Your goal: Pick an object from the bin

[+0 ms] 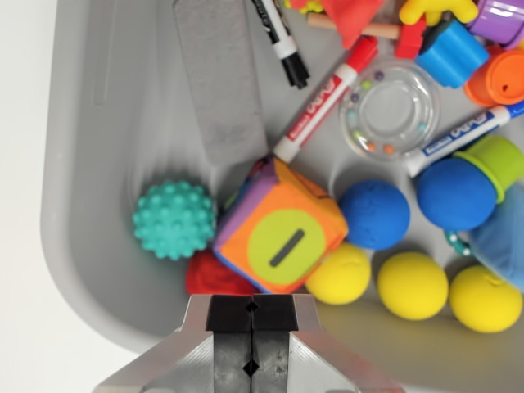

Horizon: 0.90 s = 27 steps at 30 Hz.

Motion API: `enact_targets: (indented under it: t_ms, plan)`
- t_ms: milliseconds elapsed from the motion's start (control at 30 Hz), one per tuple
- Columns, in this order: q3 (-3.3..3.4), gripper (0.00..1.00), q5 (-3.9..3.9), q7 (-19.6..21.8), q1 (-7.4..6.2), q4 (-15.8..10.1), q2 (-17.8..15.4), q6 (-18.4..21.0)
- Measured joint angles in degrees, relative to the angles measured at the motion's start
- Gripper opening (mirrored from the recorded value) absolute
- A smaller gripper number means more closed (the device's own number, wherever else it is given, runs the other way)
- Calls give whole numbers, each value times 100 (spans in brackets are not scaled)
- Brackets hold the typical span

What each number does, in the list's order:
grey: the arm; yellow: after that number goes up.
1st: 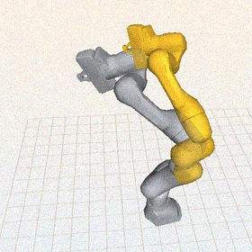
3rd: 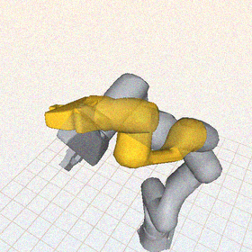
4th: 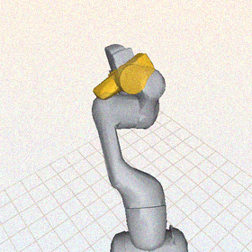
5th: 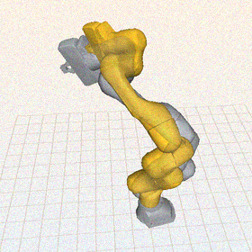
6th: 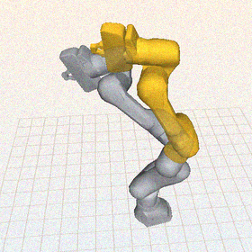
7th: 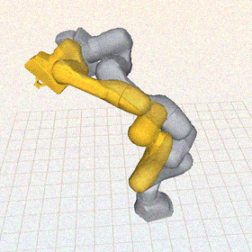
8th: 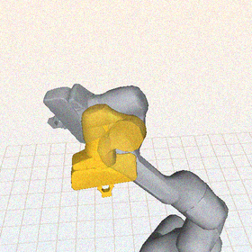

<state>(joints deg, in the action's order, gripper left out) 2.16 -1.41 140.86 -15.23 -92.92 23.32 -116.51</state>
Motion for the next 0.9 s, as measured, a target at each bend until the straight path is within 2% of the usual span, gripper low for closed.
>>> enact_targets:
  t_ms: [333, 900]
  plan:
    - [1, 0, 4, 5, 0, 107, -68, 189]
    - [1, 0, 4, 5, 0, 116, -67, 191]
